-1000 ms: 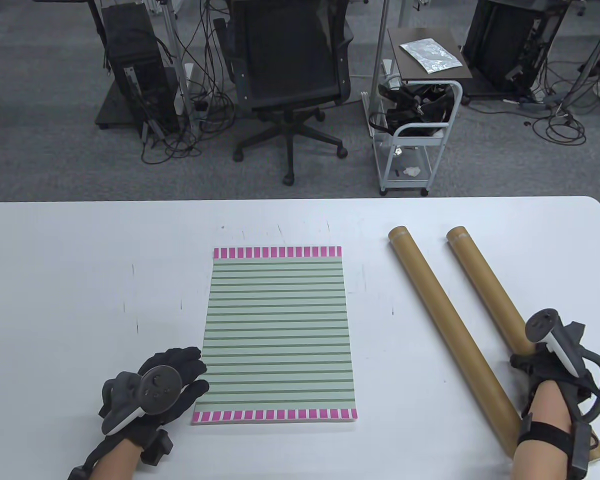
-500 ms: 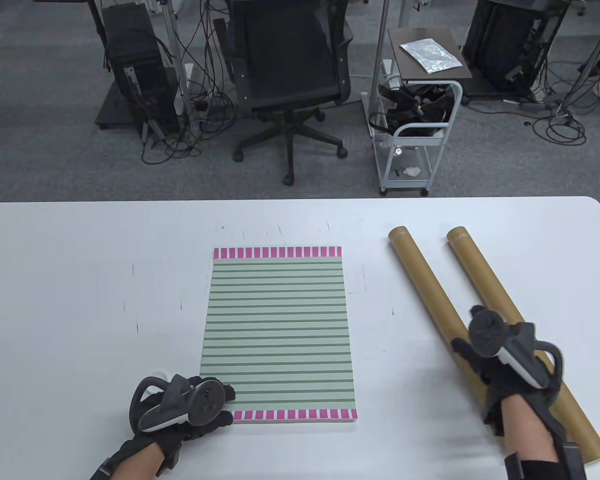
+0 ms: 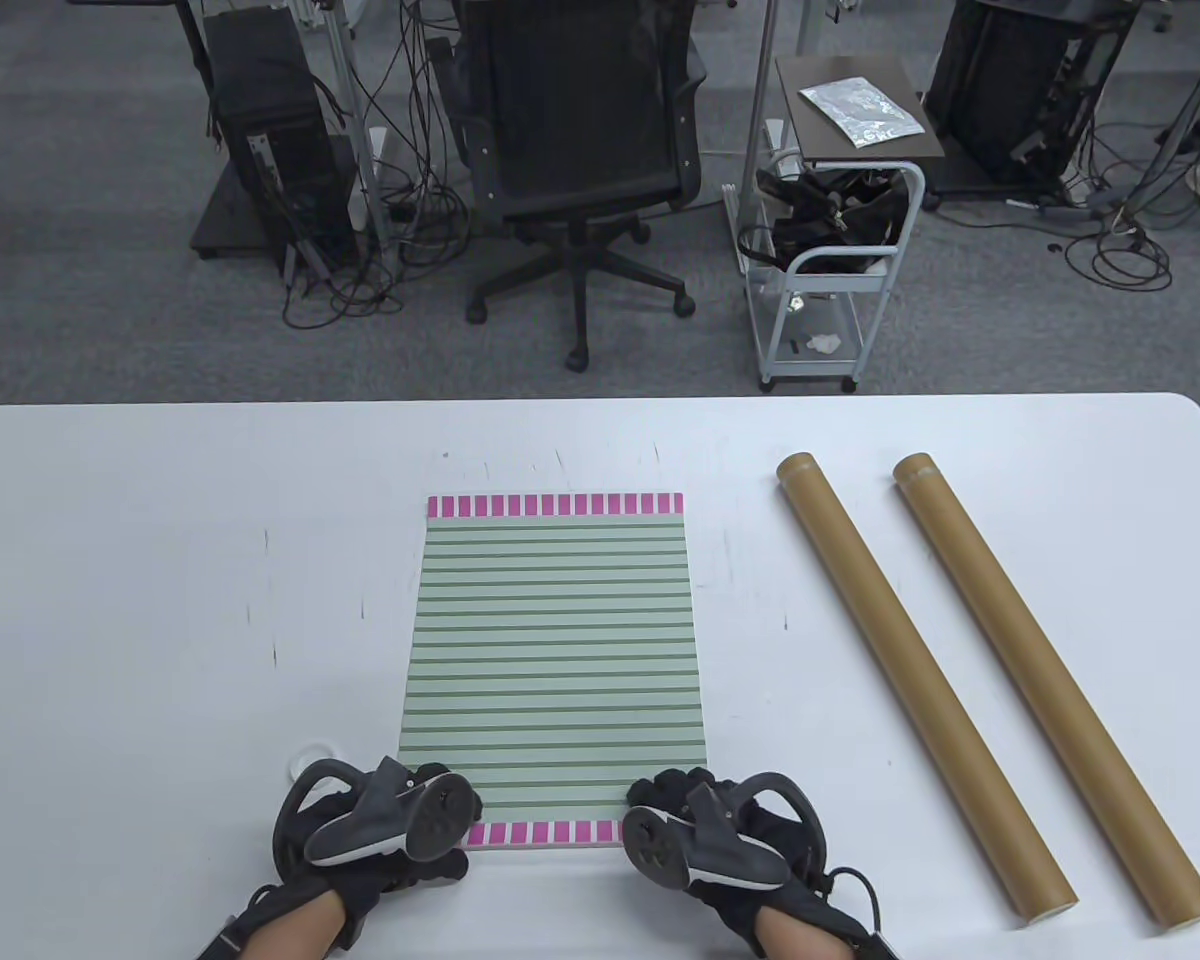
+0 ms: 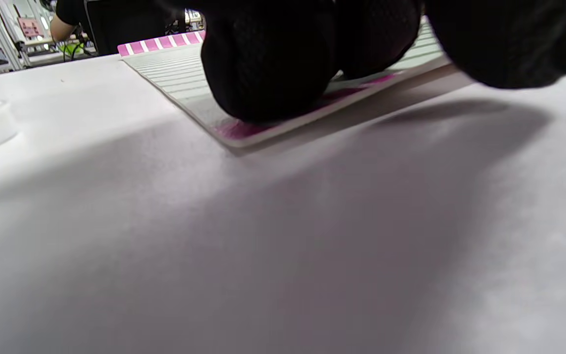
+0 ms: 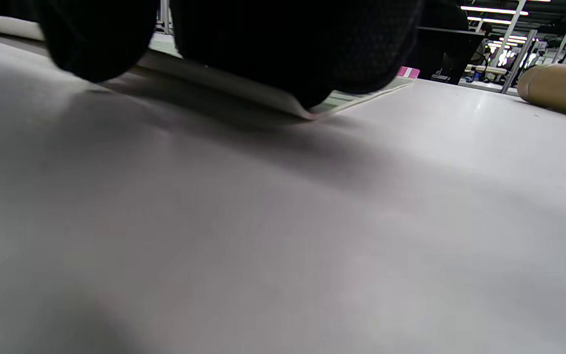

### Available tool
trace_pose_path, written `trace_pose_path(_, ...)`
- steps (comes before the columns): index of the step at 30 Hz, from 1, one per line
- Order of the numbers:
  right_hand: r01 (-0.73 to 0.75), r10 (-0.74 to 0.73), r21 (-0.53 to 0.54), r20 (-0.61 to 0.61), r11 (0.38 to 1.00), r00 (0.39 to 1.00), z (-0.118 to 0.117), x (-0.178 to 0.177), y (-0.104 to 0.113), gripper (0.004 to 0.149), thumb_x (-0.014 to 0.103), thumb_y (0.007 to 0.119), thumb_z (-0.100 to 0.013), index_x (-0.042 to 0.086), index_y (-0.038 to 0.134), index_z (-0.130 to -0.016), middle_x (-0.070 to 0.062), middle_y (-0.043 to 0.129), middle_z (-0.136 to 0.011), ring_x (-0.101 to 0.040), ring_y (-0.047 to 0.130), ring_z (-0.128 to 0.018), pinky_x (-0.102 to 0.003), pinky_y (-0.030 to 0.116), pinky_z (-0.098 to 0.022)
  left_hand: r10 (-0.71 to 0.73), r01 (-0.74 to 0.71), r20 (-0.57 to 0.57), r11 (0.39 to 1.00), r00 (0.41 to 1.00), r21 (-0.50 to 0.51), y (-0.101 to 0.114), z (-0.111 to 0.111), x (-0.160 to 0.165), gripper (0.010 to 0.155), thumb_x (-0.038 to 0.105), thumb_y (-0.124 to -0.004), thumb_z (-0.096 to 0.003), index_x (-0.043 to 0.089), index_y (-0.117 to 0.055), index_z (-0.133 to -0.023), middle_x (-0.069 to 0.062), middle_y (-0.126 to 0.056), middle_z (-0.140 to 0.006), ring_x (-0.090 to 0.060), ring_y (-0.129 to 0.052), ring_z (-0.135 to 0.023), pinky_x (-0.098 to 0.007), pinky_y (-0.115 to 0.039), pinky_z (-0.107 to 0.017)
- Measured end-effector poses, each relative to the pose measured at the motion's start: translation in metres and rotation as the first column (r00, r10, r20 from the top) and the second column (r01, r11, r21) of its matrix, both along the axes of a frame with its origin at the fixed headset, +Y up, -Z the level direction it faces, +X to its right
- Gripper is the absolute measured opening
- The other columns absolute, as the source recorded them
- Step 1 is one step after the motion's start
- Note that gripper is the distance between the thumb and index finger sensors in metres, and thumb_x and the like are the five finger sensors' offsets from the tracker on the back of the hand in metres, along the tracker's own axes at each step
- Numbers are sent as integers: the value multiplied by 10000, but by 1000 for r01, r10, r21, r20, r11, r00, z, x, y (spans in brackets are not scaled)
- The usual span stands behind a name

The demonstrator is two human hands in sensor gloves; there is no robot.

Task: Roll up mouse pads and store in mailing tubes

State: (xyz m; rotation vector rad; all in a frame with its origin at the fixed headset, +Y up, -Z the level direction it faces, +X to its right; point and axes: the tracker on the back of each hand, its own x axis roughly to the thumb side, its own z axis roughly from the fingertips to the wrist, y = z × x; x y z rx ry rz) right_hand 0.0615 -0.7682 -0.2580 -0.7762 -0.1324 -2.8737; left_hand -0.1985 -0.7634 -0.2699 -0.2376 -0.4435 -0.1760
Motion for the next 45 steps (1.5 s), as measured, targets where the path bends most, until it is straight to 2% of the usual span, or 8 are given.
trace_pose_path(8,102,-102,27,4,994,995,-1,3,8,394,360,800,-425,266,837,-807,10,923,-692,-167,959,-459,-267,841,-384,36,-36,25,999,999,4,5,2,7,400,465,-832,-376,361,-856,-761,74,-952,-666,-66,-984,-390,-111,-820,-213)
trace_pose_path(14,69,-84,-309,-34,948,996,3,4,13,385,358,796,-441,237,821,-806,-10,929,-674,-174,967,-472,-296,851,-398,42,-24,73,974,996,-224,8,10,11,394,484,-833,-370,353,-885,-738,83,-987,-614,-36,-1006,-331,-91,-842,-182)
trace_pose_path(19,139,-136,-357,35,924,990,-3,10,5,463,474,772,-416,263,756,-827,-2,871,-701,-196,916,-521,-331,814,-442,43,-33,32,967,999,-252,-3,7,7,477,592,-806,-331,370,-819,-753,82,-942,-591,-24,-1011,-370,-96,-863,-233)
trace_pose_path(28,25,-38,-167,-74,986,997,8,0,1,378,396,699,-460,268,714,-815,14,858,-648,-178,907,-478,-321,801,-420,44,-45,-7,975,999,-218,-6,6,7,650,564,-746,-367,353,-574,-958,96,-912,-557,-45,-1008,-354,-104,-877,-242)
trace_pose_path(32,-103,104,16,-171,995,980,20,-11,-3,556,379,663,-468,245,537,-993,17,782,-777,-191,867,-598,-337,770,-513,-12,9,-14,982,1000,-187,-8,6,11,624,528,-716,-370,371,-548,-950,113,-901,-528,-33,-1003,-328,-106,-871,-222)
trace_pose_path(36,-195,206,67,-268,979,941,31,-24,-7,776,301,651,-495,473,56,-963,-3,586,-967,-202,812,-682,-361,728,-581,-65,59,-31,984,997,-168,-9,3,15,618,522,-697,-363,400,-513,-940,127,-877,-526,-44,-993,-334,-130,-862,-231)
trace_pose_path(40,-276,316,165,-317,947,894,40,-33,-11,701,239,619,-502,557,164,-931,-10,547,-987,-197,782,-725,-371,709,-618,-102,98,-19,986,995,-132,-9,6,19,664,511,-686,-364,368,-470,-976,106,-863,-571,-76,-984,-380,-163,-860,-270)
trace_pose_path(45,-218,217,27,-272,975,937,31,-34,-9,650,225,644,-495,524,293,-953,-25,601,-956,-216,785,-717,-398,713,-613,-158,154,154,987,975,37,-6,23,34,817,437,-685,-387,399,-95,-952,19,-457,-1037,-182,-736,-906,-321,-722,-719)
